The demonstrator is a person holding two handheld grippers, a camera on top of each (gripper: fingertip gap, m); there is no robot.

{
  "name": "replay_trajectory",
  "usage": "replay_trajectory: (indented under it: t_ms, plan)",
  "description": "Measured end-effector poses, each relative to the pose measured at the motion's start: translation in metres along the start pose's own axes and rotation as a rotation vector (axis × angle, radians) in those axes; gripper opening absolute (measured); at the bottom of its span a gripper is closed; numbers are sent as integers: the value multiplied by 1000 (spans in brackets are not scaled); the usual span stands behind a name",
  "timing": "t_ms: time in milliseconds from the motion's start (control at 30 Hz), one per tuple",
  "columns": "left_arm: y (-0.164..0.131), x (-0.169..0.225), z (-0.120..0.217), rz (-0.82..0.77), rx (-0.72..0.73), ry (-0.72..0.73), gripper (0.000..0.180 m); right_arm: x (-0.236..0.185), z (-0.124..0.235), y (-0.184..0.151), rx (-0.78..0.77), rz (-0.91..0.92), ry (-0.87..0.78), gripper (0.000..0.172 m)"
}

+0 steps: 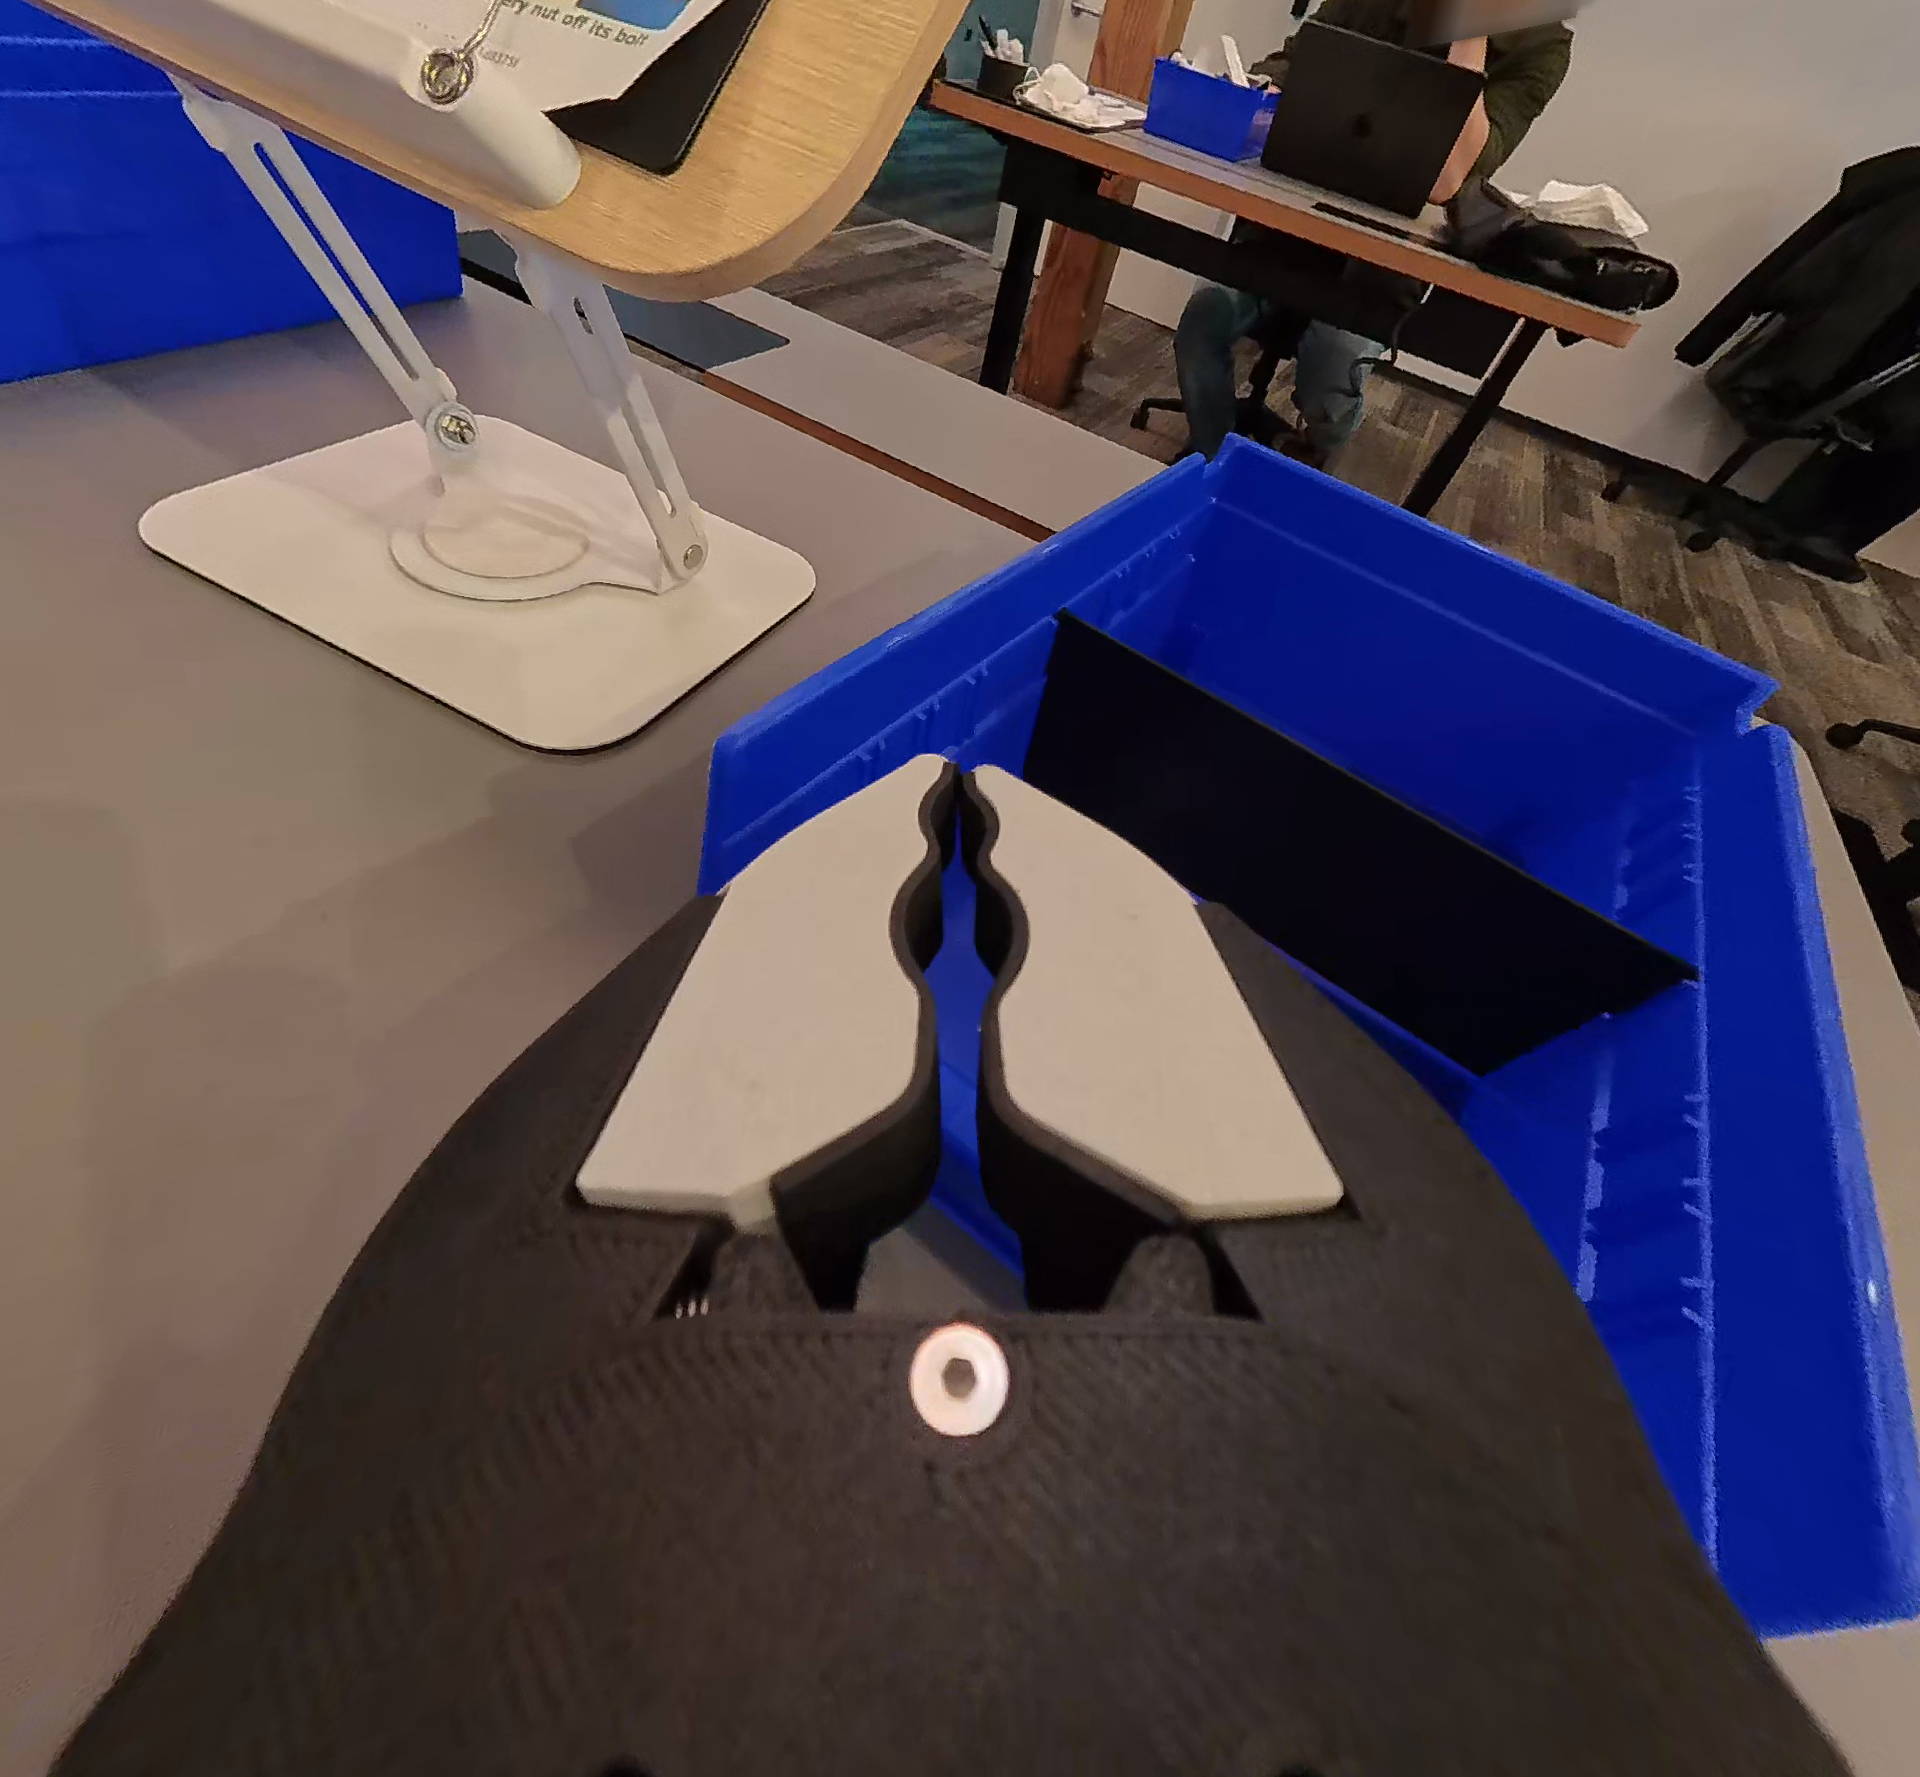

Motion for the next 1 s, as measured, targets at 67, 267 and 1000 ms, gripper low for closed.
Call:
replay_trajectory:
  t_ms: [67, 267, 1000]
  plan:
    - [11, 4, 11, -40, 60, 33, 30, 1, 0, -1, -2, -1, -2, 0]
    - [65, 56, 11, -186, 75, -128, 27, 0, -3, -2, -12, 2, 6, 0]
    - [60, 89, -191, -269, -588, -190, 36, 0, -4, -6, -28, 18, 42, 0]
Point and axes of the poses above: each gripper's, where its closed fingertips meet, z back along the fingers, y out of its top, x = y × z across the jaws, the point moved 9 cm from there along z, back along the fingers, and after that the axes turned 3 degrees about y, right-handed, at the moved point
